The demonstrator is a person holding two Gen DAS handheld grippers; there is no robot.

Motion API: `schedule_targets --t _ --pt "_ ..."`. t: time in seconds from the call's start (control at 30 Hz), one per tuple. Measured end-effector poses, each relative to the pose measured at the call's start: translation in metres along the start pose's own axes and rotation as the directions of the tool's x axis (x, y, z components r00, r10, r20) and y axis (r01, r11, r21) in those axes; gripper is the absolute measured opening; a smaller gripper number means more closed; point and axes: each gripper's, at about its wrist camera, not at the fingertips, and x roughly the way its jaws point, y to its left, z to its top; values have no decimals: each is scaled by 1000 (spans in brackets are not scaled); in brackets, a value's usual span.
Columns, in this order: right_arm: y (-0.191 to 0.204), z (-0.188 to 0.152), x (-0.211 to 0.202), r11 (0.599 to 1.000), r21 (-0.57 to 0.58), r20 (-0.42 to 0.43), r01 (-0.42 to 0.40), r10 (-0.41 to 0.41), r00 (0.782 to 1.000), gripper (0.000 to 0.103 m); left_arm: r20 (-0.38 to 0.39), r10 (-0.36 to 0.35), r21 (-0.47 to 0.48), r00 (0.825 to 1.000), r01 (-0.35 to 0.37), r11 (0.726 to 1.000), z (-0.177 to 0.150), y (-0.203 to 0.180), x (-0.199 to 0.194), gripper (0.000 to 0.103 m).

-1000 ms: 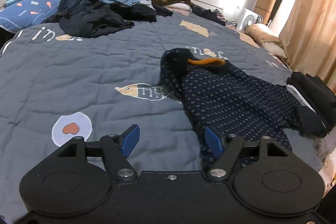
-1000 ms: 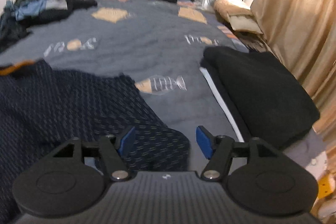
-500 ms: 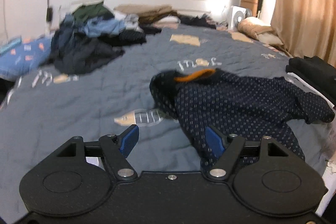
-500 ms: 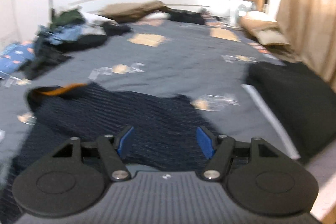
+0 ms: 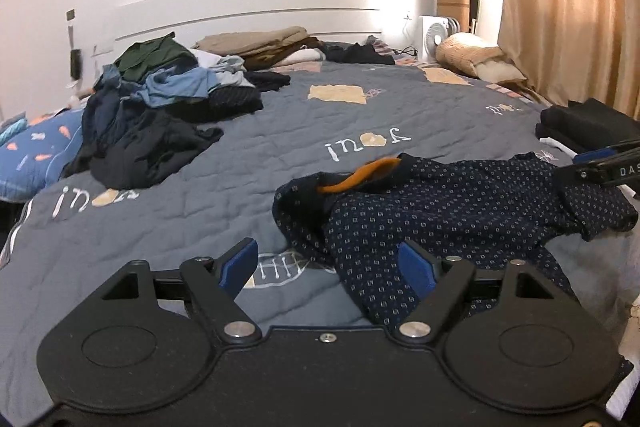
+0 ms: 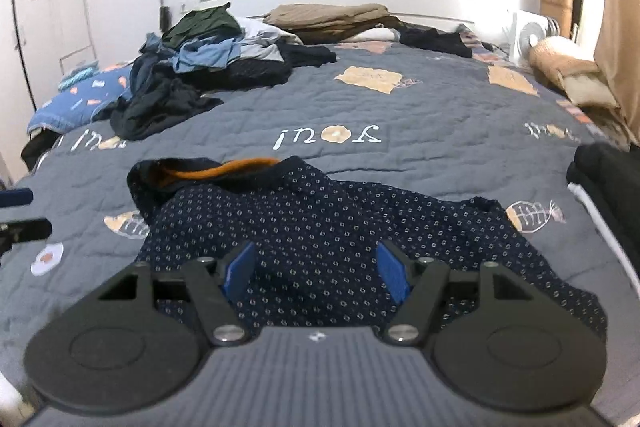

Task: Fold clothes

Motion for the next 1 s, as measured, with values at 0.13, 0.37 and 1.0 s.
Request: schedule_targets --t 0.13,0.37,1.0 --pt "-7 -1 13 1000 3 18 -7 7 1000 66 1 3 23 1000 -3 1000 3 0 13 77" --pt "-21 6 44 997 26 68 -75 73 995 66 30 23 111 999 -26 993 5 7 51 74" --pt "-53 -5 68 969 100 152 -226 210 966 67 -8 149 629 989 -111 769 -6 -25 156 72"
